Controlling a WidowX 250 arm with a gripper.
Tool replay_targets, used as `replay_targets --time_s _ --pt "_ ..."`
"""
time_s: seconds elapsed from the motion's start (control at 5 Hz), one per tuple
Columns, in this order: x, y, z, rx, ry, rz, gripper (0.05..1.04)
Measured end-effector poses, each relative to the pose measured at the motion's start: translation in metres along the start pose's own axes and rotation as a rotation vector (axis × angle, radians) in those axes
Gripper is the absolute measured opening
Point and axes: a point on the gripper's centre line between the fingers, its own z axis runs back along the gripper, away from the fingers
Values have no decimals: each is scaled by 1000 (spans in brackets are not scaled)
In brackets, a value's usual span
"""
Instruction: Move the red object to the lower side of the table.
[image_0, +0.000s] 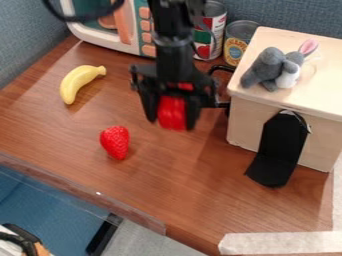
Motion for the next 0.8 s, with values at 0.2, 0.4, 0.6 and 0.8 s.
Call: replay_targets --time_s 0.2,0.4,0.6,0.8 --pt "-22 -15 -13 -7 47 -68 748" --pt "-41 -24 -26 5 97 -93 748" --pt "-47 -27 -40 17 147 -99 748" --pt "-54 -26 -47 25 211 -99 748"
